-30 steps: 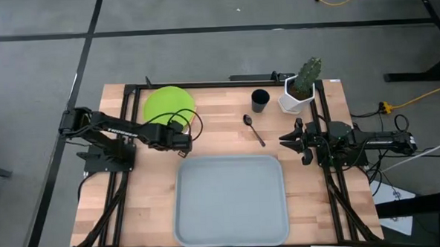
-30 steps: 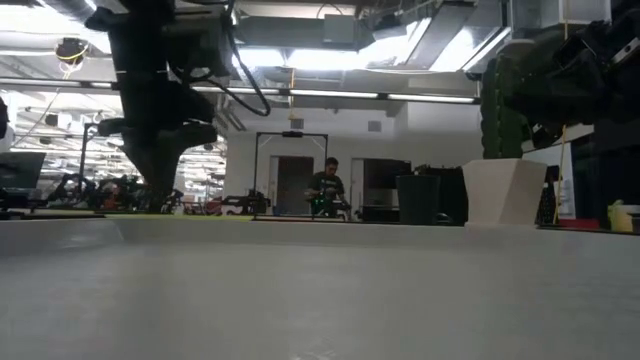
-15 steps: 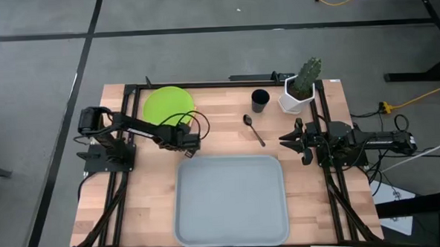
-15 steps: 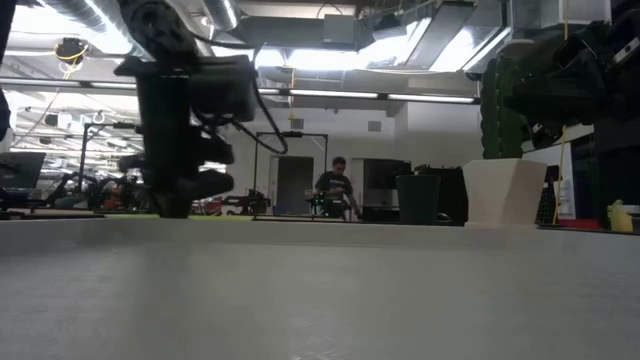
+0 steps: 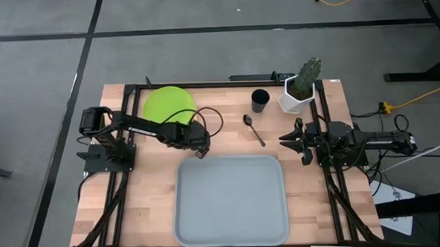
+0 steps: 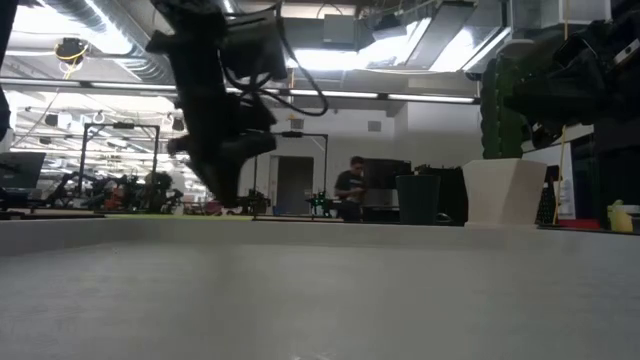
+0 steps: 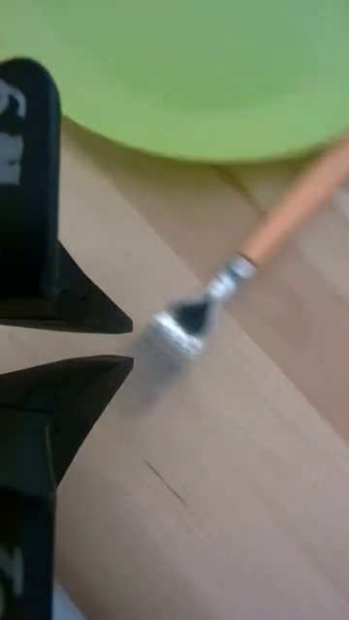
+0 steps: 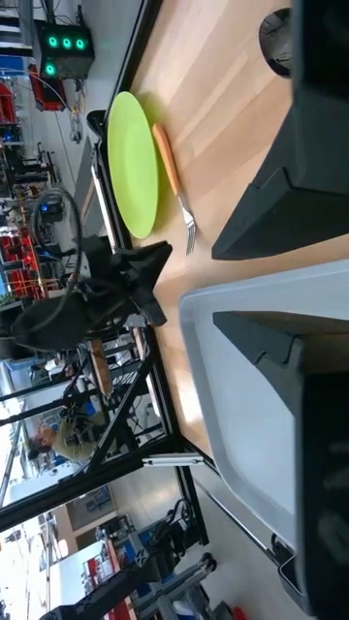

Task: Pick and place plate/cup/fork/spoon on tray
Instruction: Move the orange fork to the top center of the table

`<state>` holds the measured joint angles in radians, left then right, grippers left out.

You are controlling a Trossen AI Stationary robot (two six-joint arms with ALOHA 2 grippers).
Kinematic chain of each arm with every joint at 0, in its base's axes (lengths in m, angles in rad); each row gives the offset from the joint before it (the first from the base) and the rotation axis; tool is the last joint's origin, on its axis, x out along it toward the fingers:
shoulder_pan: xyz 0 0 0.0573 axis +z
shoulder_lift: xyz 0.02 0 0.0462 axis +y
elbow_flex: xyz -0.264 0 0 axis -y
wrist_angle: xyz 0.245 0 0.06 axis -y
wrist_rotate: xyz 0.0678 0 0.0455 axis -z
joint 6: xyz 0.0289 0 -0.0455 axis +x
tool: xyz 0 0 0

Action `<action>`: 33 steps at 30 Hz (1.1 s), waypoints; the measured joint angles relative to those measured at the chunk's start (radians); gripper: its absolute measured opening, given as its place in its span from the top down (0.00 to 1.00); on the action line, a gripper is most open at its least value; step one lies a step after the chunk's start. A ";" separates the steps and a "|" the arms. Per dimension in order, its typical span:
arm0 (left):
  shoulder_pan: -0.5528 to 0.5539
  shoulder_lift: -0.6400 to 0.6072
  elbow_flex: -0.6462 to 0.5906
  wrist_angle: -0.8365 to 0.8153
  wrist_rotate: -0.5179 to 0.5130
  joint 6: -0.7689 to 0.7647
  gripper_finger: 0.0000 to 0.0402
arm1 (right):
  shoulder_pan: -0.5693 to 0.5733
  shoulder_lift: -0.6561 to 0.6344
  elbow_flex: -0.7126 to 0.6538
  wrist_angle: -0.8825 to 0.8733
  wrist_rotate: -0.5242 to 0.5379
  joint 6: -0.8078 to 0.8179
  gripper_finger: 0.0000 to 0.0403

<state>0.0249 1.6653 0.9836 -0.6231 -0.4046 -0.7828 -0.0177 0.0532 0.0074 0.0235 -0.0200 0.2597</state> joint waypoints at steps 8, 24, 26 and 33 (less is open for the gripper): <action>0.004 0.022 0.001 -0.100 0.070 -0.105 0.89 | 0.000 0.000 0.000 0.000 0.000 -0.004 0.75; 0.041 0.125 0.075 0.133 0.059 -0.031 0.89 | 0.002 0.007 0.000 0.000 0.000 0.000 0.75; 0.044 0.124 0.108 0.155 0.053 0.019 0.89 | 0.002 0.007 0.000 0.000 0.000 0.000 0.75; 0.024 0.123 0.181 0.037 0.001 0.088 0.89 | 0.002 0.010 0.000 0.000 0.000 0.001 0.75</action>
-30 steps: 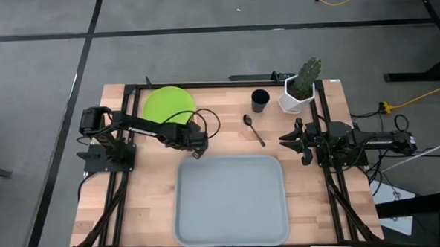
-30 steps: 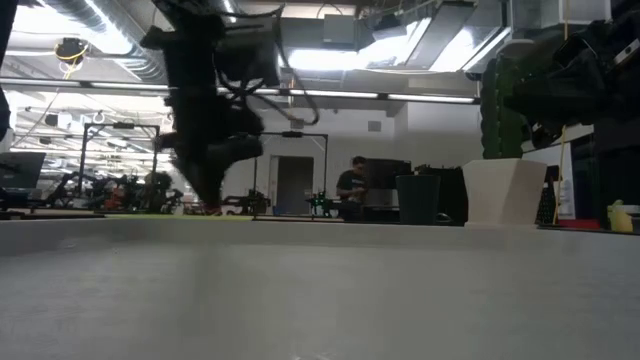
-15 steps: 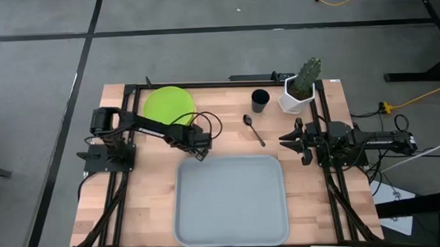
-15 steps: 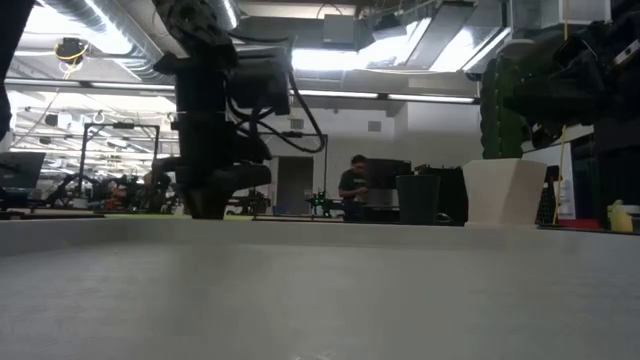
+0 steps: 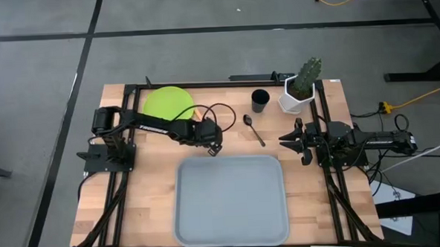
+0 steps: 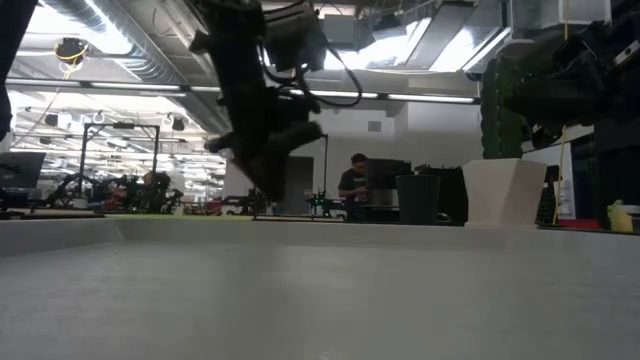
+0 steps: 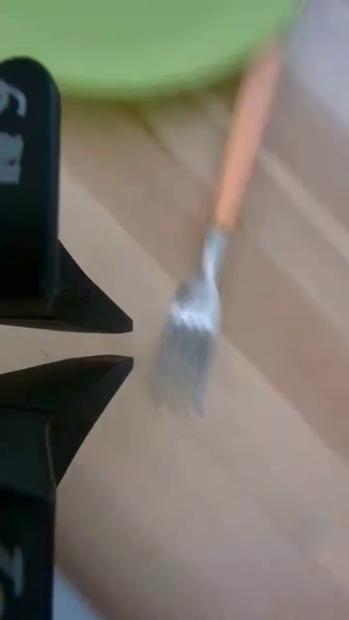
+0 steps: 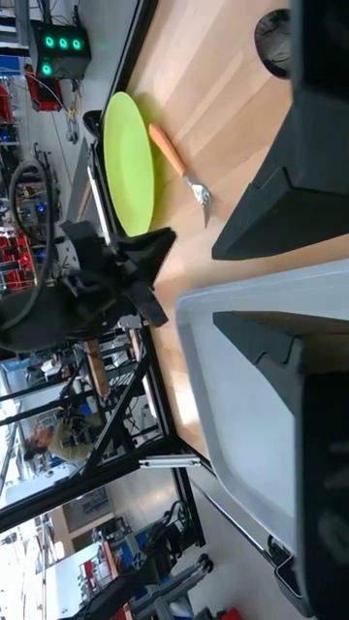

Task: Pick and place plate/cup/fork/spoon on tray
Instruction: Move the orange fork to the top center of the table

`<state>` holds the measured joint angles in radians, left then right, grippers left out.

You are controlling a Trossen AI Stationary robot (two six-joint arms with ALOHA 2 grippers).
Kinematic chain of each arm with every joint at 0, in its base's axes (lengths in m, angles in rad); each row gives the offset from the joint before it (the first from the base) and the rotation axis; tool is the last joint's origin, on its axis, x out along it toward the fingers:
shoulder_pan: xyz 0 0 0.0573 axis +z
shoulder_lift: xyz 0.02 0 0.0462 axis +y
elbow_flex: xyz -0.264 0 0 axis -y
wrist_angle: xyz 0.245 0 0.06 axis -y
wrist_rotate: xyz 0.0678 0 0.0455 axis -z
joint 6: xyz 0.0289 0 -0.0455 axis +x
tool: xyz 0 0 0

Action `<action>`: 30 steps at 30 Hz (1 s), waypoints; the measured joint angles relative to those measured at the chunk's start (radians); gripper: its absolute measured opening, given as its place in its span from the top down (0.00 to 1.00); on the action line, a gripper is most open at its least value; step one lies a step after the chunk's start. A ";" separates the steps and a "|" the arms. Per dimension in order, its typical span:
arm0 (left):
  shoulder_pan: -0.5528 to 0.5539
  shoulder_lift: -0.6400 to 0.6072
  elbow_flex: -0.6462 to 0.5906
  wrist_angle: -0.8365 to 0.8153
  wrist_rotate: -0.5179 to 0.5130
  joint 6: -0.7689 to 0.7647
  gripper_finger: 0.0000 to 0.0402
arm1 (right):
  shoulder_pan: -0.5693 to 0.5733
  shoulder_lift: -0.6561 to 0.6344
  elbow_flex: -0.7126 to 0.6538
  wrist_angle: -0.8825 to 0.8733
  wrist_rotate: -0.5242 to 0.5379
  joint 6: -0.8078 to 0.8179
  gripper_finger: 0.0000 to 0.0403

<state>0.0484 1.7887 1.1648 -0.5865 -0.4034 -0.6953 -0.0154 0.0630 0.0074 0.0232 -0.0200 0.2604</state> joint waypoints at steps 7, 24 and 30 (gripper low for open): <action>0.032 0.002 0.001 -0.032 0.018 0.001 0.89 | 0.000 0.000 0.000 0.001 0.000 -0.002 0.75; 0.082 0.141 0.001 0.114 0.280 0.110 0.89 | 0.000 0.015 0.000 -0.002 0.000 -0.003 0.75; 0.125 0.158 0.034 0.233 0.123 0.183 0.89 | 0.000 0.015 0.000 0.000 0.000 0.018 0.75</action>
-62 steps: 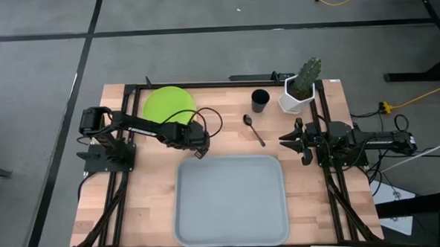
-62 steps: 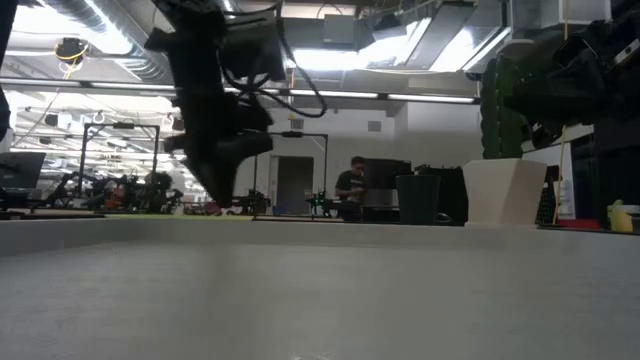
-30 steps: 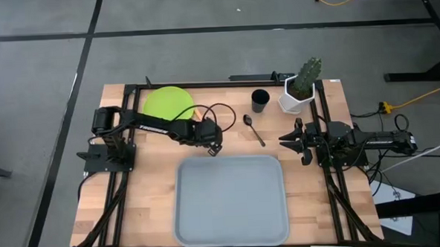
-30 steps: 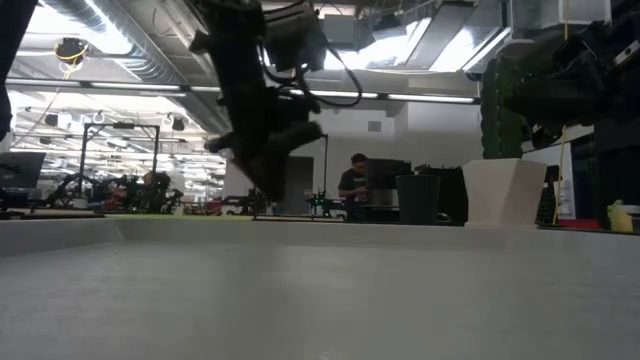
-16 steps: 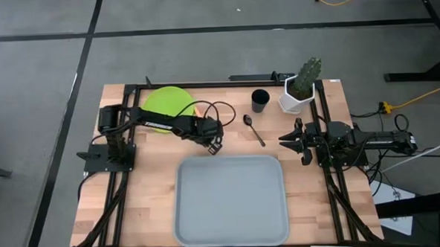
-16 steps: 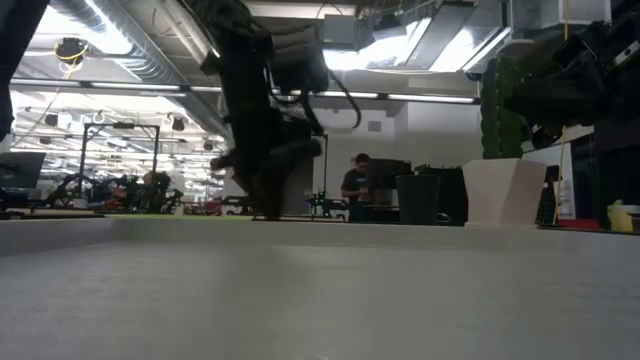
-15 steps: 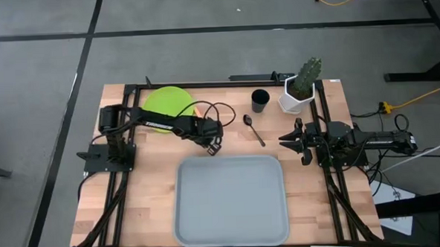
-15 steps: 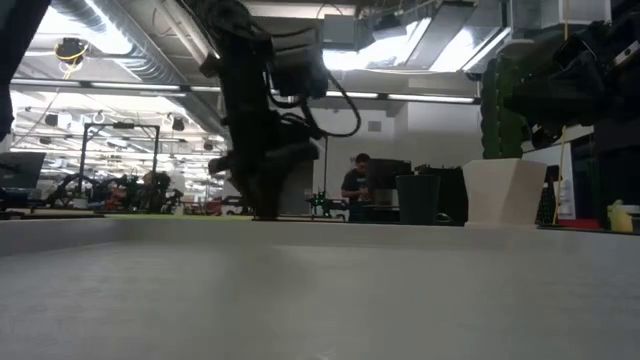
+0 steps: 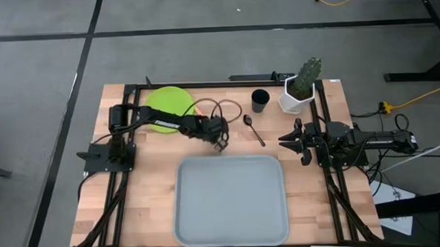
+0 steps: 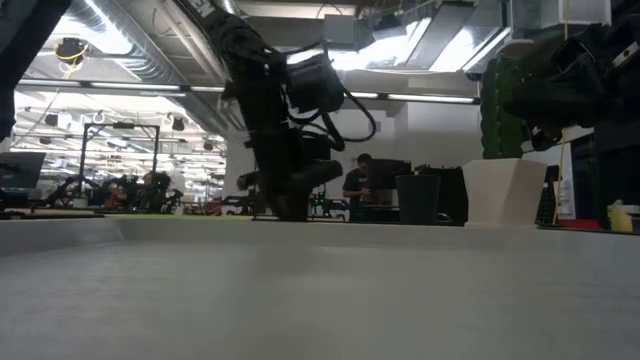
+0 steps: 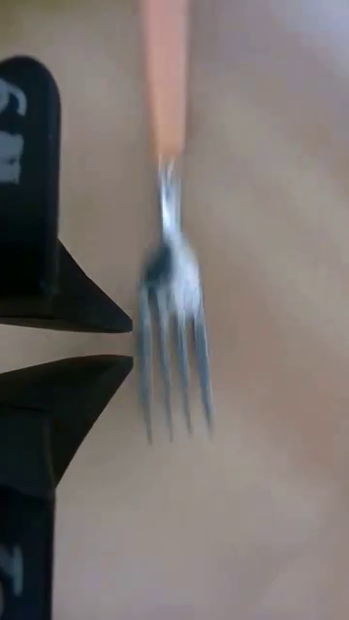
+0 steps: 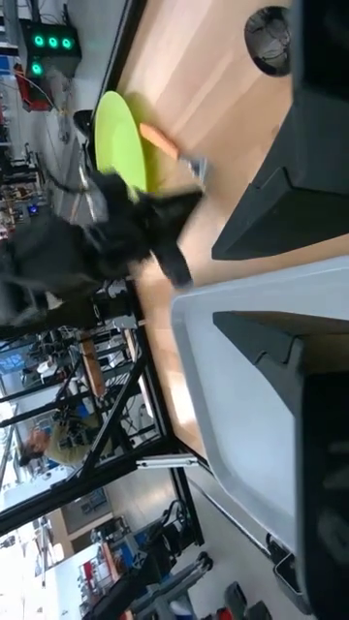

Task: Pick and place plate/cup/fork/spoon on tray
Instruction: Move the orange fork to the top center of the table

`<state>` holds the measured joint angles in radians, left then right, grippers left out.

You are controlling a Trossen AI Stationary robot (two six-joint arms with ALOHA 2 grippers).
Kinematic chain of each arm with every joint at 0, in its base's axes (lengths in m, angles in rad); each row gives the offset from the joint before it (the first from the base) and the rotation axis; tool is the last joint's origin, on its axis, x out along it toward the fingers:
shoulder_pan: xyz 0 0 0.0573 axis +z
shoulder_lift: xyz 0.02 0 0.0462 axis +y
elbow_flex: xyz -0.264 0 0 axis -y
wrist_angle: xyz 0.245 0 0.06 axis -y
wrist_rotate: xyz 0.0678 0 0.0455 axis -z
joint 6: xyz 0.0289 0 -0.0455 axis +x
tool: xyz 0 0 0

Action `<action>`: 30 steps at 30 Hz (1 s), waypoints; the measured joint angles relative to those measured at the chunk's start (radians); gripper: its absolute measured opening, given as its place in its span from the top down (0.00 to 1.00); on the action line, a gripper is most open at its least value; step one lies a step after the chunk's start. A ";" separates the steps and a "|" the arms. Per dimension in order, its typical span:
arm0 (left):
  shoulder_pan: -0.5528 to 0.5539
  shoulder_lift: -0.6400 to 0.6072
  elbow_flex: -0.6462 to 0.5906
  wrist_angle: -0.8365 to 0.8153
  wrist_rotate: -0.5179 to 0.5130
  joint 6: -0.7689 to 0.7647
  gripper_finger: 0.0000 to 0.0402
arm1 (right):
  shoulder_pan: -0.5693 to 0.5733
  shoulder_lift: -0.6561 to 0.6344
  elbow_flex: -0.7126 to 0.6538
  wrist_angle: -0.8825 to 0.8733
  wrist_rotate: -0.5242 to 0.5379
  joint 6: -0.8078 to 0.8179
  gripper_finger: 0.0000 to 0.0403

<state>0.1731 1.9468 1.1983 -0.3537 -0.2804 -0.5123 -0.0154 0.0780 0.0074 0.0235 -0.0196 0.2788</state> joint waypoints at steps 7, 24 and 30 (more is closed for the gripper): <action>-0.016 -0.005 0.098 -0.035 -0.070 0.096 0.89 | 0.000 0.000 0.000 0.000 0.000 0.001 0.75; 0.223 -0.006 0.160 -0.160 -0.106 0.073 0.89 | 0.000 0.001 0.000 0.000 0.000 0.001 0.75; 0.278 0.001 0.160 -0.253 -0.075 0.069 0.89 | 0.000 0.000 0.000 0.000 0.000 -0.018 0.75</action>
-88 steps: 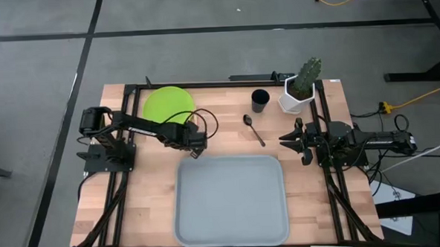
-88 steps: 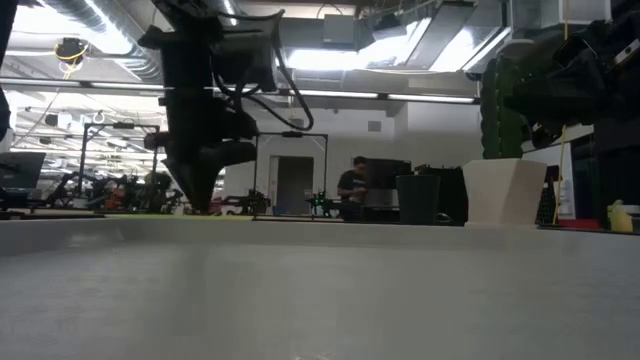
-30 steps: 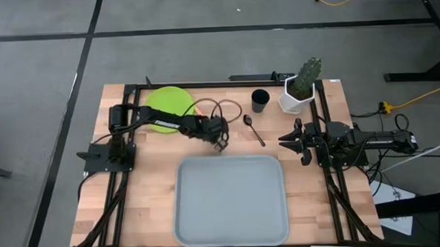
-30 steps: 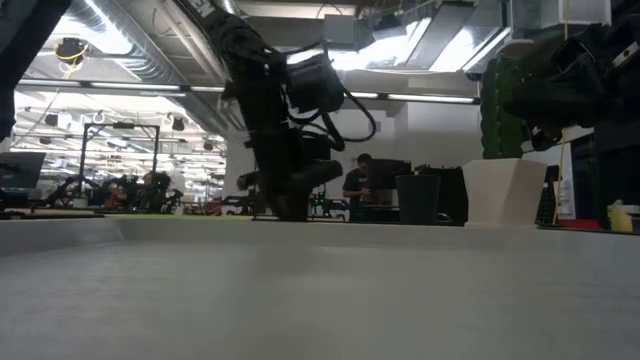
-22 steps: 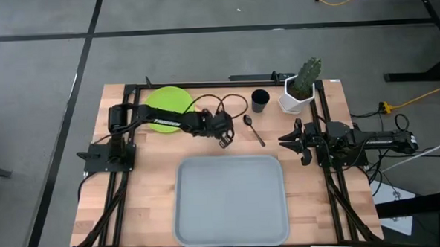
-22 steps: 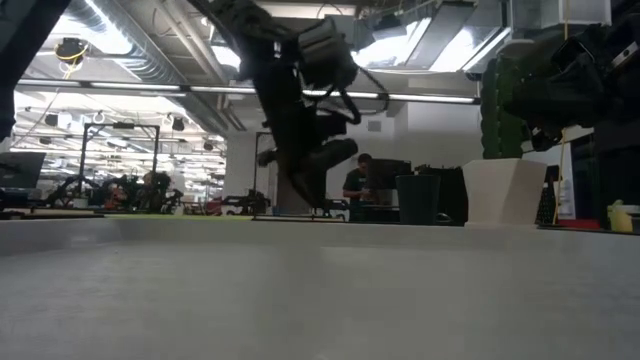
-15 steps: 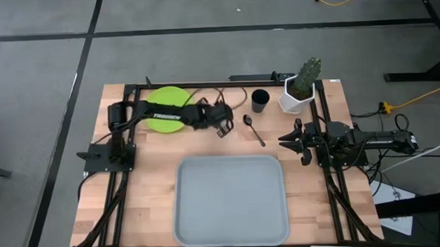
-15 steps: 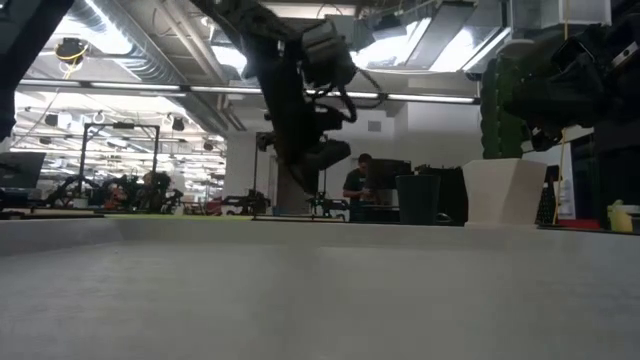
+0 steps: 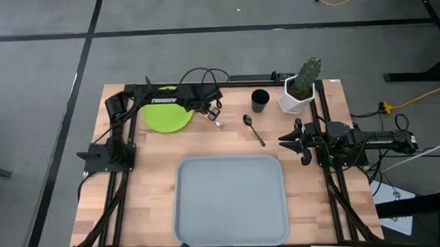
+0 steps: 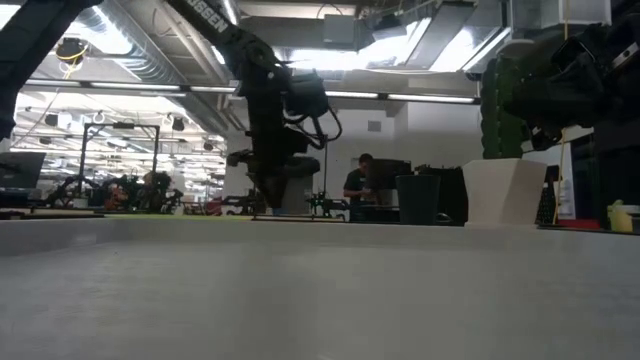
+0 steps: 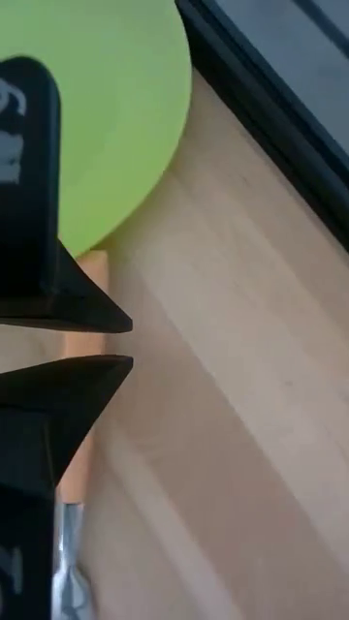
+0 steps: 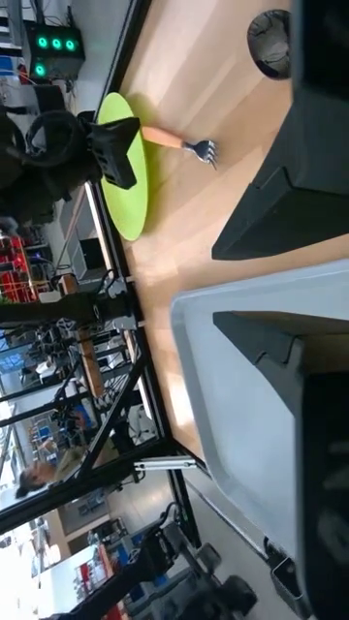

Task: Pick and place plate/cup/fork/spoon on tray
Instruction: Move the orange fork to the top center of the table

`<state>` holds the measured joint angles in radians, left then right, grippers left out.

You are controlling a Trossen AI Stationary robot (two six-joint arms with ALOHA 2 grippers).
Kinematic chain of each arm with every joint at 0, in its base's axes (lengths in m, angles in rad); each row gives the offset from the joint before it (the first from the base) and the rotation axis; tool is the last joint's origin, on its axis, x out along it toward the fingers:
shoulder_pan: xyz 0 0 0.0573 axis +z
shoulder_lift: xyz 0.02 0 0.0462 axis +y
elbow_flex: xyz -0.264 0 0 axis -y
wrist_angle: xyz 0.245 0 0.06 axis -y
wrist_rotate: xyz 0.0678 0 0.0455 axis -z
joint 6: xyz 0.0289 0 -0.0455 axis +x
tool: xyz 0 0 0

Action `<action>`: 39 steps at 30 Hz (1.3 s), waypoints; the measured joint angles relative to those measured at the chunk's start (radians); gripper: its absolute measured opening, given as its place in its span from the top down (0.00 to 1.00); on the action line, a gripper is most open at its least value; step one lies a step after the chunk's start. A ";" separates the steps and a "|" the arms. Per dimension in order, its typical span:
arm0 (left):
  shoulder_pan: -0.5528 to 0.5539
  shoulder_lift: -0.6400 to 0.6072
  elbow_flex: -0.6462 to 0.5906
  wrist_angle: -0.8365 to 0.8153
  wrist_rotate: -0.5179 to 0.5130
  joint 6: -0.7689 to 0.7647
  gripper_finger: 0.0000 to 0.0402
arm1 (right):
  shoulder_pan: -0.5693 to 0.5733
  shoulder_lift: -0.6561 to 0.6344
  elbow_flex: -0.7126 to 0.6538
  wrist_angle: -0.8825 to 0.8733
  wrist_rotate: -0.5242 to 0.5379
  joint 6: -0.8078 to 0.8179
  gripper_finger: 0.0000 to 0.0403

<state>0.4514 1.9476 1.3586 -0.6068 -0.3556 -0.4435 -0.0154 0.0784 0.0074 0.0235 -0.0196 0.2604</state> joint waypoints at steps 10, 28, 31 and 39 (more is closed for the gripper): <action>0.079 0.025 0.001 0.031 0.110 0.004 0.89 | 0.000 0.000 0.000 0.000 0.000 -0.002 0.75; 0.039 0.091 0.002 -0.074 0.179 -0.083 0.89 | 0.000 0.000 0.000 0.000 0.000 -0.003 0.75; 0.018 0.090 0.002 -0.082 0.177 -0.107 0.89 | 0.000 0.000 0.000 0.000 0.000 -0.002 0.75; -0.038 0.088 0.054 -0.254 0.231 -0.184 0.89 | 0.000 0.000 0.000 0.000 0.000 -0.003 0.75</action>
<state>0.4137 2.0352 1.4123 -0.8605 -0.1245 -0.6275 -0.0154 0.0784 0.0074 0.0235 -0.0198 0.2577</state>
